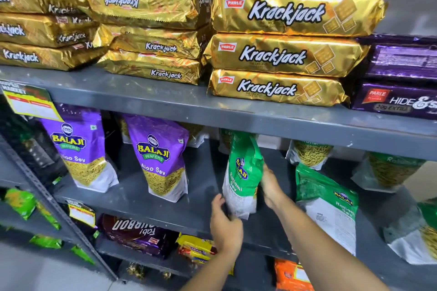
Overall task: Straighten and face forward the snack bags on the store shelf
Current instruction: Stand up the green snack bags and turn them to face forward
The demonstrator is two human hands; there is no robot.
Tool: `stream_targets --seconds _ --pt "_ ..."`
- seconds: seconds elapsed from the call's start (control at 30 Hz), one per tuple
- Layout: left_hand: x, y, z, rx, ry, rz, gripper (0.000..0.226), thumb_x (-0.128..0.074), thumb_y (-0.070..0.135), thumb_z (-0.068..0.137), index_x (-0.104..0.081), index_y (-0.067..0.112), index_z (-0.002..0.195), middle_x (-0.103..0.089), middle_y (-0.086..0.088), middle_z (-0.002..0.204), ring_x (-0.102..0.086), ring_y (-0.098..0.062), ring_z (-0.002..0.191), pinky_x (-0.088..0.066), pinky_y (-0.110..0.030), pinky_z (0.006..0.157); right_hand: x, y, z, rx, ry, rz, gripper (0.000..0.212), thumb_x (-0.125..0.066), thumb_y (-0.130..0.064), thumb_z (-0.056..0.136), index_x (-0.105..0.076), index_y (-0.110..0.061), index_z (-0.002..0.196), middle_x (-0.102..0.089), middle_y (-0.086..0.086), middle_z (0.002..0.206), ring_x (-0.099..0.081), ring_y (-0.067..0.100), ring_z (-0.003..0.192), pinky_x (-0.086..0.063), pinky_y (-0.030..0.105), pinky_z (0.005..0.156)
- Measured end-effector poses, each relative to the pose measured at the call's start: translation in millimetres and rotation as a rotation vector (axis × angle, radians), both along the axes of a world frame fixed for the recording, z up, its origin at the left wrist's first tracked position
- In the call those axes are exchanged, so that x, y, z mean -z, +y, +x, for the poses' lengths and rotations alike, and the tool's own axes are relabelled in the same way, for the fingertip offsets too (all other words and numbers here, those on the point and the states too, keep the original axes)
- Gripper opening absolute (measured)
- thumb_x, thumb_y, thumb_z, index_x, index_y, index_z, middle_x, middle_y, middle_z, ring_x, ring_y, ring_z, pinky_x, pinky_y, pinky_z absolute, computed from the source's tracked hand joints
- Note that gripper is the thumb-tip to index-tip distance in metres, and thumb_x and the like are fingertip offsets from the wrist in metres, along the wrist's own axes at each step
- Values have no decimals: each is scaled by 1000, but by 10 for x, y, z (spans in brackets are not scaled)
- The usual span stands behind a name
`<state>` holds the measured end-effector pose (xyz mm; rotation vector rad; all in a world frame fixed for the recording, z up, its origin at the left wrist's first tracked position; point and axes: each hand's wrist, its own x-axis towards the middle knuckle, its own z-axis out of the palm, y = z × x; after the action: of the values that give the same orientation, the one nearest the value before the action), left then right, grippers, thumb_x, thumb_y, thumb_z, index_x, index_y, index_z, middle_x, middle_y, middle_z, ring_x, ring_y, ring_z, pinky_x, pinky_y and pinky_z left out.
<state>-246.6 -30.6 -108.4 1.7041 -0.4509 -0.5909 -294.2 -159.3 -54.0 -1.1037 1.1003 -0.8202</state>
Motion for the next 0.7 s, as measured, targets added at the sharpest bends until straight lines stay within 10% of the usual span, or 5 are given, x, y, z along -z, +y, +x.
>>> stream_targets --seconds 0.1,0.3,0.5,0.7 --pt "-70 29 -40 171 -212 137 89 -66 12 66 -30 28 146 -59 4 134 -58 -24 120 -50 -35 98 -8 87 52 20 -131 108 49 -37 -41 99 -78 -25 77 -78 -2 83 -72 9 74 -55 20 64" --pt "-79 -141 272 363 -123 134 146 -88 37 38 12 44 145 -64 11 114 -68 -18 103 -54 -30 76 -22 444 61 164 -139 164 35 -36 -45 98 -61 -20 100 -70 -3 90 -67 16 82 -51 27 68" --pt "-61 -390 912 728 -128 111 97 -95 9 45 -44 20 128 -66 2 120 -64 -16 110 -55 -42 96 109 743 -160 147 9 17 27 -51 -31 95 -46 -17 117 -62 3 119 -60 8 94 -46 18 74" --pt "-222 -565 1205 993 -177 308 77 -90 -3 52 -59 14 120 -69 -2 122 -63 -17 114 -49 -36 103 -599 561 -343 205 1 -299 106 -86 -36 61 -23 -21 146 -43 -3 144 -42 12 132 -36 33 111"
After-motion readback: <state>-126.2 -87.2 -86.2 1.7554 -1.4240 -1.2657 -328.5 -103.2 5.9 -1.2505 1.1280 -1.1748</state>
